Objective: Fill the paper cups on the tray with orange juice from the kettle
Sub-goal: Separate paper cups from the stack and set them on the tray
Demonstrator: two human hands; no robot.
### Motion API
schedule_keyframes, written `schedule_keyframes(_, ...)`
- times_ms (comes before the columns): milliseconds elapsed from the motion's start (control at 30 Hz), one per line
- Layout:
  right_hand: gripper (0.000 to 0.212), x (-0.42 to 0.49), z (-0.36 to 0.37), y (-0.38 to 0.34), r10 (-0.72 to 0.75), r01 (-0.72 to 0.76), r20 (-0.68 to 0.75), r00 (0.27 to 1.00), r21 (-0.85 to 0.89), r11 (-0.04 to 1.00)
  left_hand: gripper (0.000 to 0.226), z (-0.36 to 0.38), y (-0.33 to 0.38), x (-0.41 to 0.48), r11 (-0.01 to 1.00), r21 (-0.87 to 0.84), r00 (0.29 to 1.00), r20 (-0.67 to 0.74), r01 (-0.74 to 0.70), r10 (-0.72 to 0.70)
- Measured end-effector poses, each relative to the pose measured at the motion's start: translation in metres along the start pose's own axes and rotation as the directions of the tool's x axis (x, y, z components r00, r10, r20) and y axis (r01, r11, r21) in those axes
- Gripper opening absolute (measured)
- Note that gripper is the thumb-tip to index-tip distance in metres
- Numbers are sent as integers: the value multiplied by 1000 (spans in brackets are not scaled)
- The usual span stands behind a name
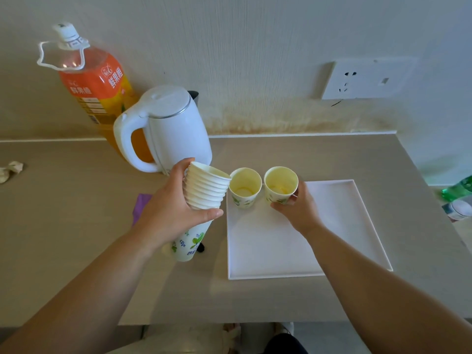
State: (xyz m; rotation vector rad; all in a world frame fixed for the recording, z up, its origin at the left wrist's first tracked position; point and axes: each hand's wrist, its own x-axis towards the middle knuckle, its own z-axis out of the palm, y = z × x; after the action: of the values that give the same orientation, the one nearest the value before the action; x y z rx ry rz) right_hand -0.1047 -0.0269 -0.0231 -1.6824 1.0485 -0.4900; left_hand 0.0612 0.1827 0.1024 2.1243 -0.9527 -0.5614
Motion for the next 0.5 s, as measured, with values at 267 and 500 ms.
schedule_keyframes(267, 65, 1, -1, 0, 11, -10, 14, 1000, -51, 999, 102, 5, 13, 0, 996, 85, 999, 26, 16, -19)
schedule_keyframes(500, 48, -8, -28, -14, -53, 51, -227, 972, -15, 999, 102, 9, 22, 1, 993, 112, 998, 50, -46, 41)
